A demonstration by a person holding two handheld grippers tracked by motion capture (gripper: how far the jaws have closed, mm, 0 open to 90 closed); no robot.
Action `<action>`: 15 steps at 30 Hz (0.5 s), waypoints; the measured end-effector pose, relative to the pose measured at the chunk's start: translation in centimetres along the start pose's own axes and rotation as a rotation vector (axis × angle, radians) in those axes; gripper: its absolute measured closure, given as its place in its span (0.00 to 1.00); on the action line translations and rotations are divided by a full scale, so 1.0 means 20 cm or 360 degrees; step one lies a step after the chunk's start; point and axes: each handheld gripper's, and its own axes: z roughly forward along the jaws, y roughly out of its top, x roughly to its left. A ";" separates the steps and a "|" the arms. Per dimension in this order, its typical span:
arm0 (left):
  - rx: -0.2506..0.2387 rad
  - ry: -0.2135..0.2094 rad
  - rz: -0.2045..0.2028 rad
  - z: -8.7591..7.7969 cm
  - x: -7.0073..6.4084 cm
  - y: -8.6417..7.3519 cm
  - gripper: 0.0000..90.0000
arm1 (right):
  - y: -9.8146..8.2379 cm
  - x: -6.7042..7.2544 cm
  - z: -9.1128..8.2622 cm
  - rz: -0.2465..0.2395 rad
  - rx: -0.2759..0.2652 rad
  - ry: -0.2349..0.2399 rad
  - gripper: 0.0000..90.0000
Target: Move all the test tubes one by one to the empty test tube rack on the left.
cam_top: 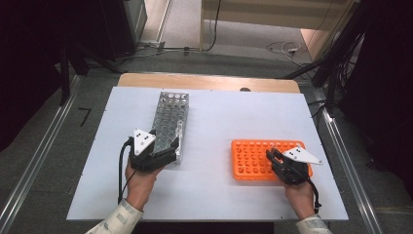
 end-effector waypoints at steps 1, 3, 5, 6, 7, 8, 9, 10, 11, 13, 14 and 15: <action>0.0001 -0.0001 0.0001 0.00 0.00 0.00 0.22 | 0.00 0.00 0.00 -0.0005 -0.0005 -0.0003 0.81; 0.0007 -0.0007 0.0005 0.00 0.00 0.00 0.21 | 0.01 0.00 -0.02 -0.0006 -0.0014 -0.0006 0.81; 0.0008 -0.0010 0.0004 0.00 0.00 0.00 0.21 | 0.02 0.00 -0.03 -0.0003 -0.0025 -0.0003 0.81; 0.0008 -0.0011 0.0005 0.00 0.00 0.00 0.21 | 0.03 0.00 -0.03 0.0006 -0.0026 -0.0004 0.81; 0.0009 -0.0014 0.0007 0.00 0.00 0.00 0.21 | 0.03 0.00 -0.04 0.0006 -0.0025 -0.0004 0.81; 0.0014 -0.0014 0.0007 0.00 0.00 0.00 0.20 | 0.03 0.00 -0.04 0.0003 -0.0035 -0.0006 0.81; 0.0016 -0.0012 0.0007 0.00 0.00 0.00 0.20 | 0.04 0.00 -0.05 -0.0001 -0.0039 -0.0009 0.81; 0.0018 -0.0012 0.0005 0.00 -0.01 0.00 0.19 | 0.04 0.00 -0.05 -0.0005 -0.0043 -0.0014 0.81; 0.0018 -0.0013 0.0004 0.00 -0.01 0.00 0.19 | 0.05 0.00 -0.06 -0.0004 -0.0052 -0.0009 0.81; 0.0020 -0.0015 0.0002 0.00 -0.01 0.01 0.18 | 0.05 0.00 -0.07 0.0006 -0.0056 -0.0016 0.81; 0.0023 -0.0016 0.0001 0.00 -0.01 0.01 0.17 | 0.05 0.00 -0.08 0.0012 -0.0062 -0.0015 0.81; 0.0025 -0.0018 0.0002 0.00 -0.01 0.01 0.17 | 0.06 0.00 -0.08 0.0019 -0.0067 -0.0010 0.81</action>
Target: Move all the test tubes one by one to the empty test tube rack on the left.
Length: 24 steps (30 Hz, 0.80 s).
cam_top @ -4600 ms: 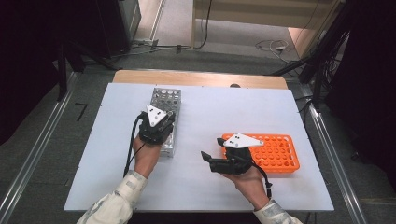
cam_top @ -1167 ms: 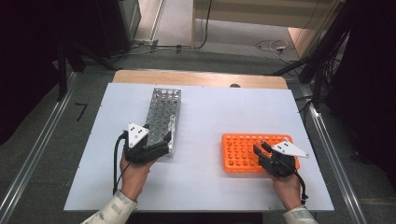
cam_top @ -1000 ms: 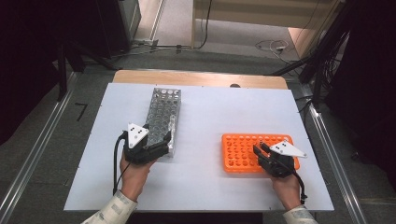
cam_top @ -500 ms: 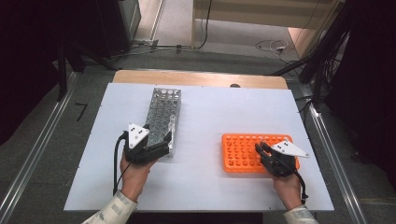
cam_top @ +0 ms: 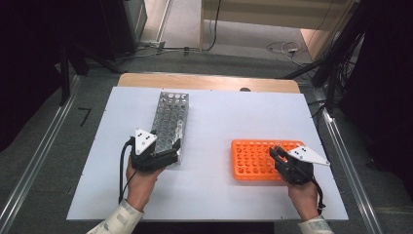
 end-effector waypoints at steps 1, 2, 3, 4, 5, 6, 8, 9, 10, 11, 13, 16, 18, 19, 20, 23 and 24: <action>-0.0001 -0.0003 -0.0001 0.00 0.00 0.00 0.16 | 0.00 0.00 -0.01 0.0003 -0.0006 0.0000 0.81; -0.0002 -0.0005 0.0004 0.00 -0.01 0.00 0.16 | 0.01 0.00 -0.01 0.0010 -0.0010 0.0002 0.81; 0.0000 -0.0005 0.0010 0.00 -0.01 0.00 0.15 | 0.01 0.00 -0.02 0.0011 -0.0015 0.0005 0.81; 0.0000 -0.0010 0.0017 0.00 -0.01 0.00 0.15 | 0.01 0.00 -0.03 0.0015 -0.0023 0.0015 0.81; 0.0000 -0.0012 0.0018 0.00 -0.02 0.00 0.15 | 0.02 0.00 -0.03 0.0020 -0.0024 0.0019 0.81; -0.0004 -0.0012 0.0018 0.00 -0.02 0.00 0.15 | 0.02 0.01 -0.04 0.0013 -0.0033 0.0029 0.81; -0.0004 -0.0019 0.0024 0.00 -0.03 0.00 0.15 | 0.02 0.02 -0.04 0.0014 -0.0038 0.0040 0.81; -0.0001 -0.0023 0.0028 0.00 -0.03 0.01 0.15 | 0.03 0.02 -0.05 0.0012 -0.0040 0.0049 0.81; -0.0002 -0.0027 0.0031 0.00 -0.04 0.01 0.15 | 0.03 0.03 -0.05 0.0011 -0.0042 0.0057 0.81; -0.0002 -0.0029 0.0029 0.00 -0.04 0.01 0.15 | 0.04 0.04 -0.05 0.0011 -0.0043 0.0063 0.81; 0.0001 -0.0041 0.0043 0.00 -0.05 0.01 0.15 | 0.05 0.05 -0.05 -0.0001 -0.0055 0.0079 0.81; 0.0001 -0.0047 0.0050 0.00 -0.07 0.01 0.15 | 0.06 0.07 -0.05 -0.0007 -0.0060 0.0102 0.81; 0.0002 -0.0053 0.0052 0.00 -0.07 0.01 0.15 | 0.07 0.09 -0.04 -0.0011 -0.0056 0.0120 0.81; 0.0005 -0.0055 0.0056 0.00 -0.07 0.01 0.15 | 0.07 0.09 -0.04 -0.0012 -0.0058 0.0131 0.81; 0.0007 -0.0058 0.0056 0.00 -0.08 0.01 0.15 | 0.07 0.10 -0.04 -0.0018 -0.0057 0.0142 0.81; 0.0013 -0.0070 0.0059 0.01 -0.09 0.01 0.15 | 0.08 0.13 -0.03 -0.0025 -0.0051 0.0171 0.81; 0.0010 -0.0078 0.0066 0.01 -0.09 0.01 0.16 | 0.08 0.14 -0.03 -0.0034 -0.0054 0.0181 0.81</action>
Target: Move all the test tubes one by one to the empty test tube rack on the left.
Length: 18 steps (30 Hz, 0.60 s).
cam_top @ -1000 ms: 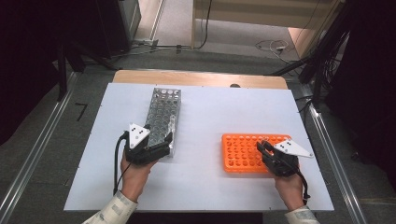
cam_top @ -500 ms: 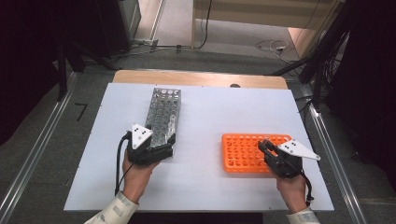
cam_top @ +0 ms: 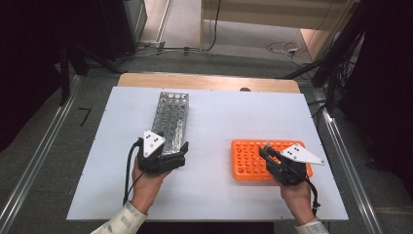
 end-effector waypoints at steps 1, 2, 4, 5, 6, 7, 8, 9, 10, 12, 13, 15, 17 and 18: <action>-0.0001 -0.0003 -0.0003 0.00 -0.01 0.00 0.16 | 0.00 0.01 0.00 -0.0001 0.0002 0.0009 0.81; 0.0000 -0.0010 0.0004 0.00 -0.01 0.00 0.16 | 0.01 0.02 0.01 -0.0006 0.0000 0.0022 0.81; -0.0003 -0.0020 0.0007 0.00 -0.02 0.01 0.16 | 0.02 0.04 0.01 -0.0017 0.0001 0.0042 0.81; -0.0002 -0.0025 0.0009 0.00 -0.03 0.01 0.16 | 0.02 0.05 0.02 -0.0024 0.0001 0.0054 0.81; -0.0002 -0.0030 0.0012 0.00 -0.03 0.01 0.16 | 0.02 0.06 0.02 -0.0031 0.0001 0.0060 0.81; -0.0005 -0.0034 0.0020 -0.01 -0.04 0.01 0.16 | 0.02 0.07 0.02 -0.0036 0.0004 0.0067 0.81; -0.0005 -0.0036 0.0023 -0.01 -0.04 0.01 0.16 | 0.02 0.08 0.03 -0.0042 0.0004 0.0075 0.81; -0.0006 -0.0041 0.0027 -0.01 -0.05 0.01 0.16 | 0.02 0.09 0.03 -0.0043 0.0006 0.0080 0.81; -0.0009 -0.0045 0.0031 -0.01 -0.05 0.01 0.16 | 0.02 0.10 0.03 -0.0043 0.0009 0.0089 0.81; -0.0013 -0.0054 0.0027 -0.01 -0.06 0.02 0.17 | 0.03 0.11 0.05 -0.0059 0.0015 0.0104 0.81; -0.0017 -0.0060 0.0030 -0.01 -0.07 0.02 0.17 | 0.03 0.12 0.05 -0.0060 0.0018 0.0113 0.81; -0.0014 -0.0067 0.0037 -0.01 -0.07 0.03 0.17 | 0.03 0.14 0.06 -0.0070 0.0023 0.0129 0.81; -0.0015 -0.0074 0.0033 -0.01 -0.08 0.03 0.17 | 0.04 0.16 0.07 -0.0080 0.0022 0.0145 0.81; -0.0016 -0.0077 0.0035 0.00 -0.09 0.03 0.17 | 0.04 0.17 0.07 -0.0087 0.0019 0.0152 0.81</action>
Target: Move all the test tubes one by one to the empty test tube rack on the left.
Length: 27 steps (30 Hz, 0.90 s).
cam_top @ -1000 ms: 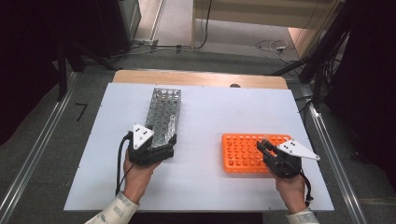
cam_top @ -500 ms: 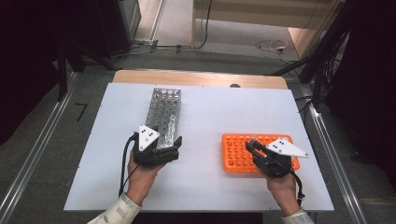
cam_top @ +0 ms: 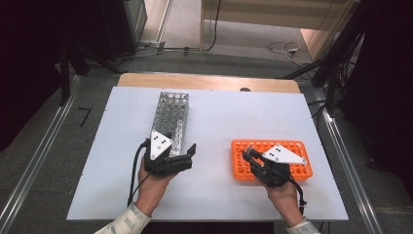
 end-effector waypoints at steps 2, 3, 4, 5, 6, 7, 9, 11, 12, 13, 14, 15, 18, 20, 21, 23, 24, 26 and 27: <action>0.0000 -0.0007 0.0001 0.00 -0.01 0.00 0.17 | 0.01 0.02 0.01 -0.0006 0.0003 0.0014 0.81; 0.0005 -0.0010 0.0005 0.01 -0.01 0.00 0.17 | 0.01 0.02 0.02 -0.0014 0.0007 0.0021 0.81; 0.0006 -0.0010 0.0008 0.01 -0.02 0.00 0.17 | 0.01 0.03 0.02 -0.0017 0.0008 0.0026 0.81; 0.0009 -0.0014 0.0007 0.01 -0.02 0.00 0.17 | 0.01 0.04 0.03 -0.0020 0.0010 0.0028 0.81; 0.0010 -0.0018 0.0006 0.01 -0.02 0.00 0.17 | 0.02 0.04 0.03 -0.0024 0.0008 0.0033 0.81; 0.0007 -0.0019 0.0008 0.01 -0.02 0.00 0.18 | 0.02 0.04 0.04 -0.0025 0.0013 0.0036 0.81; 0.0008 -0.0019 0.0010 0.02 -0.03 0.01 0.18 | 0.02 0.05 0.05 -0.0027 0.0015 0.0041 0.81; 0.0008 -0.0026 0.0011 0.02 -0.03 0.01 0.18 | 0.02 0.06 0.06 -0.0038 0.0017 0.0045 0.81; 0.0011 -0.0033 0.0010 0.02 -0.04 0.01 0.18 | 0.02 0.06 0.07 -0.0036 0.0020 0.0048 0.81; 0.0011 -0.0039 0.0013 0.02 -0.04 0.01 0.18 | 0.03 0.07 0.07 -0.0037 0.0020 0.0049 0.81; 0.0006 -0.0045 0.0010 0.03 -0.05 0.02 0.18 | 0.03 0.07 0.08 -0.0037 0.0023 0.0055 0.81; 0.0010 -0.0050 0.0024 0.03 -0.06 0.02 0.18 | 0.03 0.07 0.09 -0.0034 0.0024 0.0059 0.81; 0.0012 -0.0064 0.0033 0.03 -0.07 0.03 0.19 | 0.04 0.08 0.10 -0.0040 0.0030 0.0069 0.81; 0.0009 -0.0069 0.0036 0.04 -0.09 0.04 0.19 | 0.04 0.09 0.11 -0.0044 0.0031 0.0079 0.81; 0.0010 -0.0071 0.0038 0.05 -0.09 0.04 0.19 | 0.04 0.09 0.11 -0.0041 0.0029 0.0080 0.81; 0.0009 -0.0082 0.0047 0.05 -0.10 0.05 0.19 | 0.05 0.09 0.12 -0.0044 0.0034 0.0085 0.81; 0.0010 -0.0086 0.0049 0.06 -0.11 0.05 0.20 | 0.05 0.09 0.13 -0.0043 0.0035 0.0087 0.81; 0.0006 -0.0089 0.0055 0.06 -0.12 0.06 0.20 | 0.05 0.10 0.14 -0.0048 0.0041 0.0092 0.81; 0.0011 -0.0096 0.0057 0.07 -0.12 0.06 0.21 | 0.05 0.10 0.14 -0.0049 0.0042 0.0093 0.81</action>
